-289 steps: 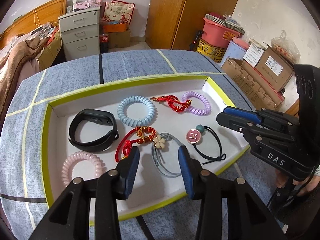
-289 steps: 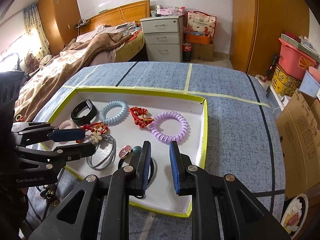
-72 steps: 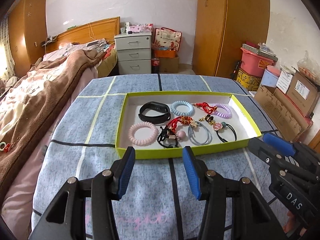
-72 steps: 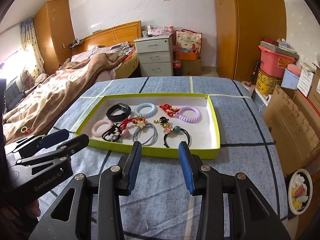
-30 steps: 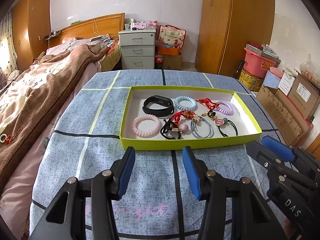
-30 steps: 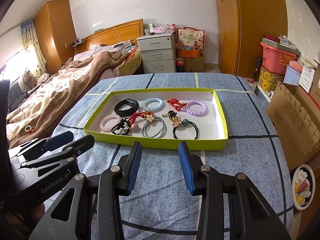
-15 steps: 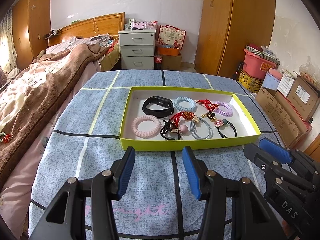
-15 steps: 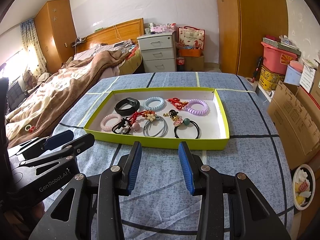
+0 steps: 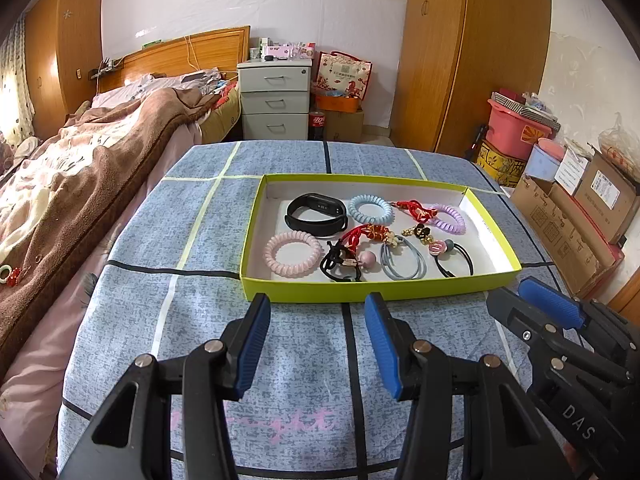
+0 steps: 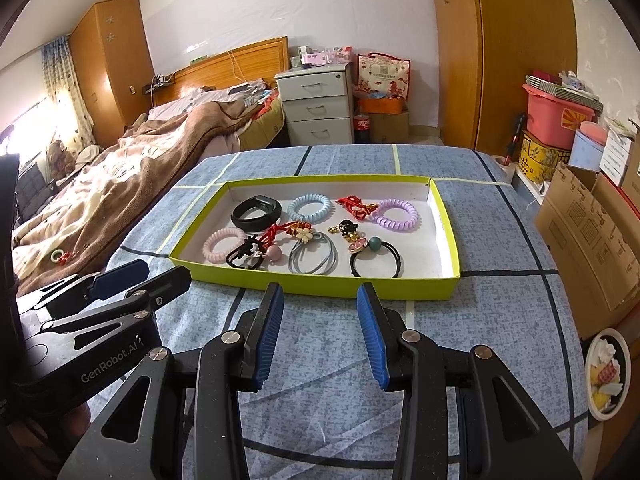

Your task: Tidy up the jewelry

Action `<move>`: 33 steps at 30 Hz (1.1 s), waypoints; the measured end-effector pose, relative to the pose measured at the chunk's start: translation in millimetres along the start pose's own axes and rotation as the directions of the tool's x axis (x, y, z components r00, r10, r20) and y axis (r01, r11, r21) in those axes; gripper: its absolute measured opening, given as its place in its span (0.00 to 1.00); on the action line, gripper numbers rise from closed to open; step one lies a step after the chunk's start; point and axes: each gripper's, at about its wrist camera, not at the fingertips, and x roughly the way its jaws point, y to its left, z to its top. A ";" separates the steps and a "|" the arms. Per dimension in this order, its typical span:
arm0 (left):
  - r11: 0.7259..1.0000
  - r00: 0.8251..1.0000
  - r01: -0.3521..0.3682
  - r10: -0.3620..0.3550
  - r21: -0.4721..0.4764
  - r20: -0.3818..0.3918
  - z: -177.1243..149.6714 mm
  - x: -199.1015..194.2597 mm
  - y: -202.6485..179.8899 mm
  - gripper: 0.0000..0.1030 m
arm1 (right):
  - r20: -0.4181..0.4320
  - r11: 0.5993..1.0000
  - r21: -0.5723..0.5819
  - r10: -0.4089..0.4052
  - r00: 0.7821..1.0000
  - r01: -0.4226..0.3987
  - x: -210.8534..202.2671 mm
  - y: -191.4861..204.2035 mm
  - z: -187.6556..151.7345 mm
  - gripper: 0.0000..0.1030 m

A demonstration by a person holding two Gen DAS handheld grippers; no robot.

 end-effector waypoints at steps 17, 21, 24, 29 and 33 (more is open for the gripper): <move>1.000 1.000 -0.002 0.002 0.000 -0.002 0.4 -0.6 -1.7 0.50 | 0.001 1.000 0.002 0.003 1.000 -0.003 0.6 1.4 -1.2 0.38; 1.000 1.000 -0.002 0.002 0.000 -0.002 0.6 -0.6 -1.8 0.50 | 0.000 1.000 0.001 0.003 1.000 -0.003 0.9 0.8 -1.0 0.38; 1.000 1.000 -0.002 0.002 -0.001 -0.002 0.4 -0.6 -1.4 0.50 | -0.002 1.000 0.001 0.003 1.000 -0.003 0.8 0.9 -0.9 0.38; 1.000 1.000 0.000 0.000 -0.004 -0.003 0.6 -0.3 -0.7 0.50 | -0.001 1.000 0.002 0.003 1.000 -0.003 1.0 0.4 -0.8 0.38; 1.000 1.000 -0.001 0.001 -0.006 -0.007 0.5 0.5 -1.8 0.50 | -0.003 1.000 0.000 0.004 1.000 -0.004 1.4 2.5 -1.5 0.38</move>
